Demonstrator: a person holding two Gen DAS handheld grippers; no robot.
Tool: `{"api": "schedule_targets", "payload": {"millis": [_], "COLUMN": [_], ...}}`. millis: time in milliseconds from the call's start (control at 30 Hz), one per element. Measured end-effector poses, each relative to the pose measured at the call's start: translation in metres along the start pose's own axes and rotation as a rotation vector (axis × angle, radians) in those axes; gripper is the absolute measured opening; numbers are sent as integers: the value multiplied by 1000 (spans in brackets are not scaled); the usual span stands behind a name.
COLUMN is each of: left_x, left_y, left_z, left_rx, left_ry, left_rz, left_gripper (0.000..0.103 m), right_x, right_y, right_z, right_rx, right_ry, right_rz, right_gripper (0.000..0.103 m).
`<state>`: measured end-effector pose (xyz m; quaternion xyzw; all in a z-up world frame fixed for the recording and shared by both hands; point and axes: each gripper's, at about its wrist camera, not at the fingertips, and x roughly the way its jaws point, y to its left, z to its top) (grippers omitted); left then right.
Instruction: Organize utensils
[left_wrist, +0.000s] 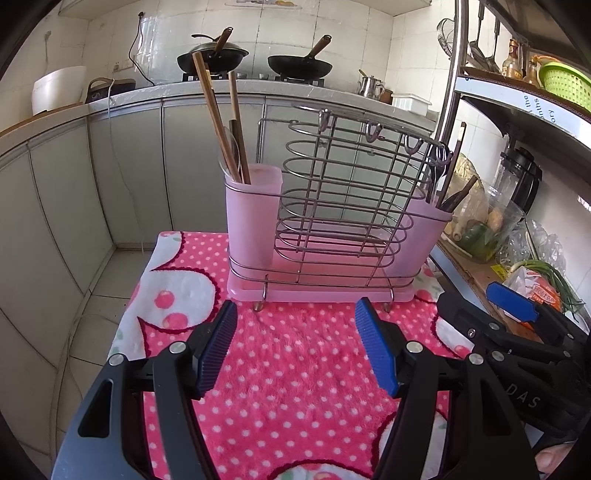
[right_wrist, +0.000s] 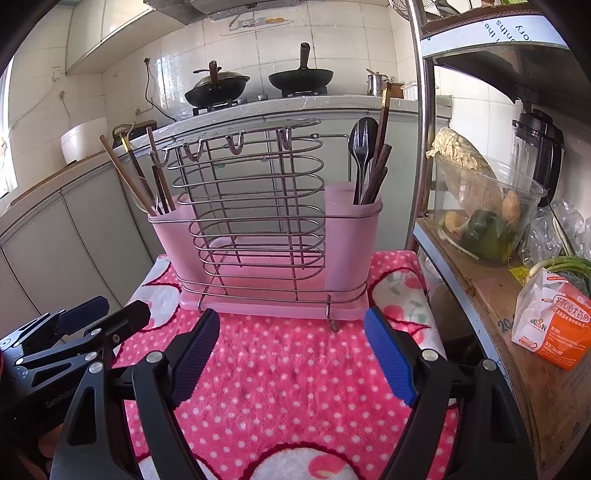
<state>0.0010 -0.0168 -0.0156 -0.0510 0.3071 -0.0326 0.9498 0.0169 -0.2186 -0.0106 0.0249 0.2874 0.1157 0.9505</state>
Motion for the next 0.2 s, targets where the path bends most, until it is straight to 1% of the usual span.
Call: {"api": "schedule_targets", "payload": {"millis": [200], "left_x": [2], "left_y": [2], "left_z": [0], "left_rx": [-5], "left_ry": [5], "left_rz": [-3], "left_gripper": [67], "right_x": [1], "right_y": [4], "right_z": [-1], "right_rx": [-3], "right_ry": [4], "right_rz": [-1], "right_gripper": [79]}}
